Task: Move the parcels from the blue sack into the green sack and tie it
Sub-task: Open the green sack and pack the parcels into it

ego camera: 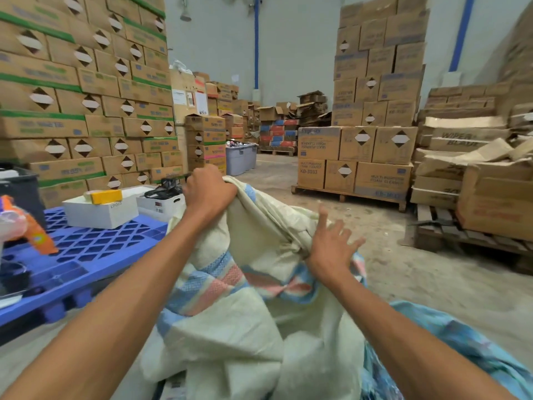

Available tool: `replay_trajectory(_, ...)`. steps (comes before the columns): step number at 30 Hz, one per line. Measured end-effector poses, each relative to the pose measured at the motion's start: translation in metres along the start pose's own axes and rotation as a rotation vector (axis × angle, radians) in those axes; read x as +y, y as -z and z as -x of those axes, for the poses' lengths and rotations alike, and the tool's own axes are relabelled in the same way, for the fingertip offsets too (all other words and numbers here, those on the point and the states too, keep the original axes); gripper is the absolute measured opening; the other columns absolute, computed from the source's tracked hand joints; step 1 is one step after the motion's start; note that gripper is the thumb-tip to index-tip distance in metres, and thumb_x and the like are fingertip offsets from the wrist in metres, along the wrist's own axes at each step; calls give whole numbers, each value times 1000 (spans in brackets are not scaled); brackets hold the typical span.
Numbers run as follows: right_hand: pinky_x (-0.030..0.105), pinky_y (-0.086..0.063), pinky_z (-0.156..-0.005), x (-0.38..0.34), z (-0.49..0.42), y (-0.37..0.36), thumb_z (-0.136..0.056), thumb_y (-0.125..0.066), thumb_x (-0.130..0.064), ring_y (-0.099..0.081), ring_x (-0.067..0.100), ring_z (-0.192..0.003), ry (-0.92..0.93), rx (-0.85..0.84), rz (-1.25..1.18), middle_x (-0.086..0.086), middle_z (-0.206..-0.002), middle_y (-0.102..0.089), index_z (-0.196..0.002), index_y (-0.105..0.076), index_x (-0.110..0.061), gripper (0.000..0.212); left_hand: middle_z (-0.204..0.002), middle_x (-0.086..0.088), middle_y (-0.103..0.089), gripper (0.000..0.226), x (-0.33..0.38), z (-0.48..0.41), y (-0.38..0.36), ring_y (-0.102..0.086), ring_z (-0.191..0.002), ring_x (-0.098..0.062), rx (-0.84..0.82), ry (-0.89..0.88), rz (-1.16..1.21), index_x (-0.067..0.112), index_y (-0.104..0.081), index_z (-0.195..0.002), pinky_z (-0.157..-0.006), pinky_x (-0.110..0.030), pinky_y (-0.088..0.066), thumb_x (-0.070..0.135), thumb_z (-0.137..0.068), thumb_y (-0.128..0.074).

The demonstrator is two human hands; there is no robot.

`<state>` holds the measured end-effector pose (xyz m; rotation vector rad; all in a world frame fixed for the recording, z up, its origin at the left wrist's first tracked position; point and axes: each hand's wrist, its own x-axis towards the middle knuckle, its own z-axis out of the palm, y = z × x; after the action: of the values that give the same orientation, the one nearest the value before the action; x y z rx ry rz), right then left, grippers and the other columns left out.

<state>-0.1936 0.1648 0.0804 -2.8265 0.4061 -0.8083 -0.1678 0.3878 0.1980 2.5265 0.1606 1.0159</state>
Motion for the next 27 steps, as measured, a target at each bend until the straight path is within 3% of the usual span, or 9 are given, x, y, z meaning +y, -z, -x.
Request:
replay_trajectory(4,56,-46,-95,12,-9,-10,-81,-64,-9,-56,39,-111,-24,-47,-116,13,-120,-53,-141,-20,-33,78,-69,-6,-59,15,-10,11,7,-53,-64,-28,-12,-155,-55,14,-66,-73,-58,-30,-41,27,-71,-59)
replay_trajectory(7,36,-49,-80,24,-17,-12,-83,-56,-7,-61,35,-102,-6,-221,-422,13,-107,-64,-116,-50,-20,36,-58,-1,-56,20,-31,19,8,-51,-55,-24,19,-429,-88,16,-62,-69,-51,-25,-33,33,-66,-51)
replay_trajectory(11,32,-49,-75,62,-21,-1,-82,-53,-16,-65,30,-99,202,-358,-178,6,-108,-71,-116,-64,-26,37,-54,1,-56,25,-83,26,0,-43,-43,-19,26,-698,-269,16,-56,-76,-42,-24,-40,39,-74,-66)
replay_trajectory(14,36,-55,-76,78,-19,8,-74,-57,-32,-66,25,-90,231,-397,-17,2,-99,-72,-105,-64,-28,32,-60,0,-62,34,-114,36,-11,-48,-42,-19,3,-685,-372,16,-55,-86,-42,-25,-42,45,-77,-71)
replay_trajectory(17,35,-55,-79,68,-16,7,-78,-63,-19,-65,26,-93,236,-412,-48,6,-101,-72,-104,-69,-22,27,-74,-2,-63,44,-115,39,-13,-61,-60,-25,-18,-552,-380,17,-50,-100,-50,-29,-45,51,-77,-65)
replay_trajectory(20,38,-56,-82,54,-18,4,-83,-61,-9,-66,28,-95,22,-490,-388,12,-101,-73,-106,-73,-10,26,-112,-8,-53,84,-102,44,-17,-56,-103,-30,-254,-543,-265,20,-38,-133,-86,-44,-48,66,-64,-51)
replay_trajectory(22,43,-59,-81,43,-18,11,-85,-62,-11,-69,29,-88,-155,-558,-671,16,-99,-72,-104,-72,-4,22,-150,-11,-29,112,-87,57,-23,-30,-140,-30,-411,-589,-151,24,-14,-152,-113,-59,-24,82,-60,-43)
replay_trajectory(24,41,-58,-77,28,-16,26,-90,-60,-15,-69,28,-79,-275,-639,-861,15,-92,-72,-104,-68,-2,20,-163,-5,-3,126,-66,71,-30,-2,-152,-26,-408,-682,-206,24,4,-156,-117,-64,4,95,-59,-37)
replay_trajectory(27,34,-57,-71,11,-10,44,-93,-56,-26,-67,22,-65,-246,-800,-1057,7,-77,-71,-96,-65,-10,19,-153,-14,-34,119,-38,78,-45,-26,-146,-29,-291,-646,-326,9,-13,-153,-119,-60,0,80,-67,-54)
